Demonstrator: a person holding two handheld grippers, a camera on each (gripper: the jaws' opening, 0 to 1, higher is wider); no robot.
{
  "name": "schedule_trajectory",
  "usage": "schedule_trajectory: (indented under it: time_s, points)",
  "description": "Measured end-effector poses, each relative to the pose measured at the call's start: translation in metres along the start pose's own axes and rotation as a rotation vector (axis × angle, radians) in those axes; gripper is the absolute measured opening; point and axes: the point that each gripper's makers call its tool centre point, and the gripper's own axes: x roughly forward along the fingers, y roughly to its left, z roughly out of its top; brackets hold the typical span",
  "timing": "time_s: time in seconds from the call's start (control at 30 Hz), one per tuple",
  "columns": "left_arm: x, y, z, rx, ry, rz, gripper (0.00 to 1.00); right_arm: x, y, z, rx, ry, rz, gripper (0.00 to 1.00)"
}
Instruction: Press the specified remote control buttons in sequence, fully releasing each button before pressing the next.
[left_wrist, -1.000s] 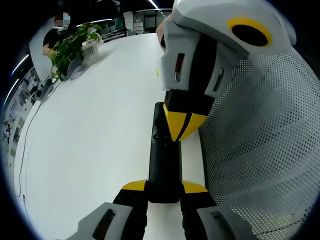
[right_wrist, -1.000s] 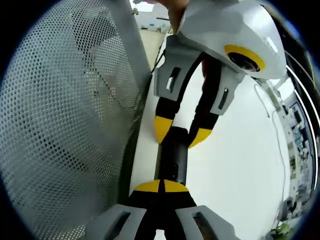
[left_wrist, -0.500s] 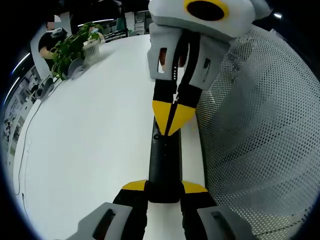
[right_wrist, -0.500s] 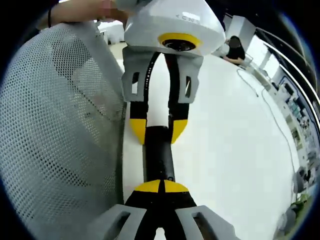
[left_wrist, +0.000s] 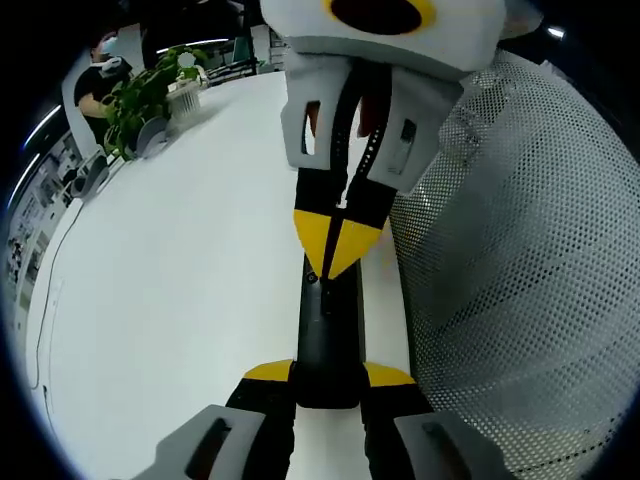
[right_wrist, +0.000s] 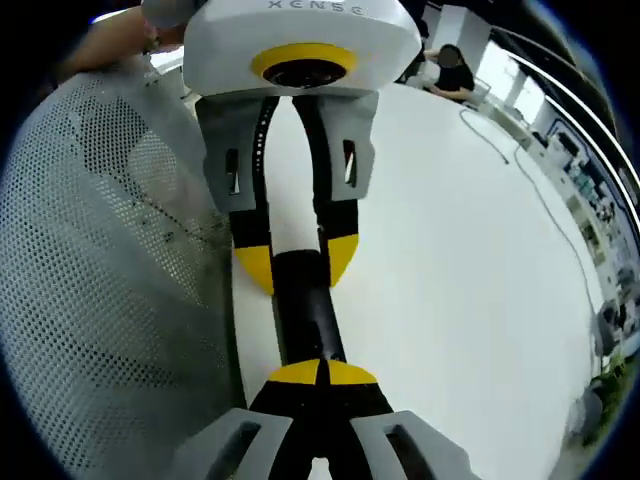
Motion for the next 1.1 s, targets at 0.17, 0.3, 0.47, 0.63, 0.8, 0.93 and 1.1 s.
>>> schedule_trajectory:
  time_s: [0.17,0.3,0.47,0.63,0.8,0.93,1.1]
  points:
    - [0.000,0.000,0.000,-0.009,-0.008,-0.001,0.24,-0.002,0.000,0.000,0.086,-0.034,0.042,0.00]
    - [0.000,0.000,0.000,-0.023,-0.015,-0.001,0.24,-0.002,-0.004,0.001,0.180,-0.047,0.048,0.00]
    - [0.000,0.000,0.000,-0.024,-0.016,-0.003,0.24,0.001,-0.010,0.001,0.185,-0.023,0.048,0.00]
    - [0.000,0.000,0.000,-0.023,-0.014,-0.005,0.24,0.005,-0.012,0.002,0.201,0.044,0.079,0.00]
    - [0.000,0.001,0.001,-0.026,-0.009,-0.006,0.24,0.008,-0.016,0.003,0.251,0.083,0.090,0.00]
    - [0.000,0.001,0.001,-0.029,-0.012,-0.004,0.24,0.007,-0.013,0.002,0.220,0.093,0.080,0.00]
    - [0.000,0.001,0.001,-0.031,-0.011,-0.005,0.24,0.005,-0.013,0.002,0.210,0.001,0.067,0.00]
